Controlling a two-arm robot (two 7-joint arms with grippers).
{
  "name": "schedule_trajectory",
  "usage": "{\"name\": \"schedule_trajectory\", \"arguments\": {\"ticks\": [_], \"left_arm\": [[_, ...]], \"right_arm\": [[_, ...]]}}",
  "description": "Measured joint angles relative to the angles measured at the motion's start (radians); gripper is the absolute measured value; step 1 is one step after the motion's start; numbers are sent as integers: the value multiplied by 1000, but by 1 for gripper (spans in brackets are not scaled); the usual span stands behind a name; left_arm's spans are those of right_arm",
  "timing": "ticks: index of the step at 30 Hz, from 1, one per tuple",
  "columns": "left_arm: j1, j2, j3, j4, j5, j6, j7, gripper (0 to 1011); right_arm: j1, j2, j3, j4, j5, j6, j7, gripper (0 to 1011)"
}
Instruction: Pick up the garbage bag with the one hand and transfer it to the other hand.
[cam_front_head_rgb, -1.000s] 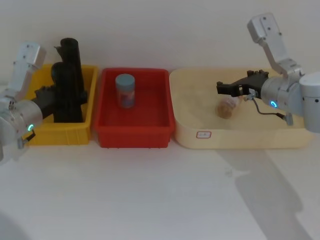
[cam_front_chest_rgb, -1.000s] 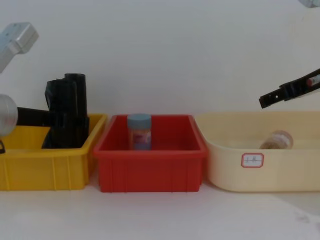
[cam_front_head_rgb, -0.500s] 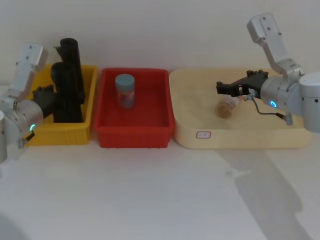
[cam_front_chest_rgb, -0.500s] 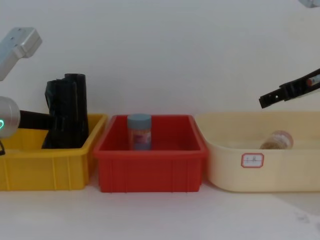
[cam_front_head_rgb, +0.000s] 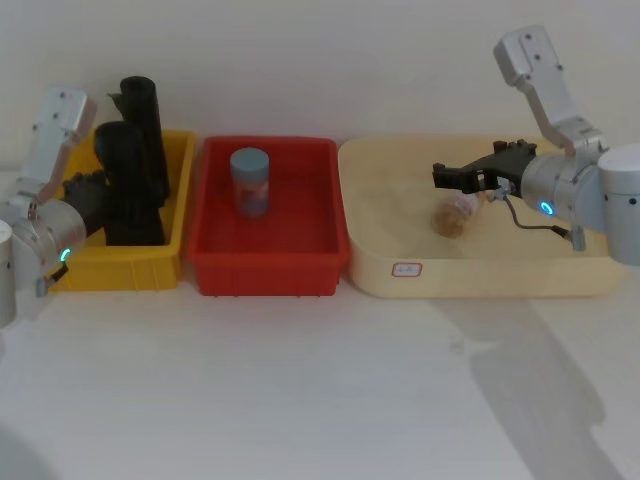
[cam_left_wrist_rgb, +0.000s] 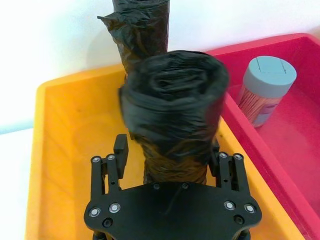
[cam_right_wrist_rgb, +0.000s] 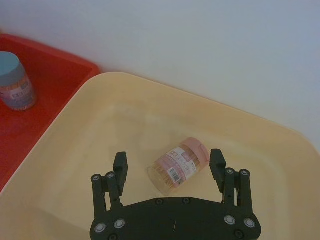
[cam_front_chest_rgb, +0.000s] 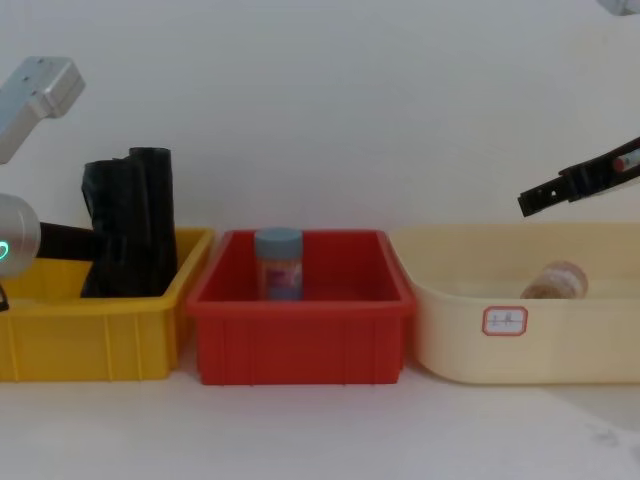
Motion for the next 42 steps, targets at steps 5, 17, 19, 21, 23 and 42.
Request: {"name": "schedule_trajectory", "arguments": {"ticks": [5,17,19,21,23,42], "left_arm": [[0,0,0,1,2,0,3,806],[-1,-1,0,2,5,0,6,575],[-1,-2,0,2,5,0,6,567],[-1,-2,0,2,6,0,7,550],[-1,-2,0,2,6,0,7,536],[0,-2,0,2,7,0,8,487]], "right_arm": [[0,0,0,0,0,0,0,1001],[0,0,0,0,0,0,0,1001],[0,0,0,0,0,0,0,1001],[0,0,0,0,0,0,0,1001],[0,0,0,0,0,0,0,1001],[0,0,0,0,0,0,0,1001]]}}
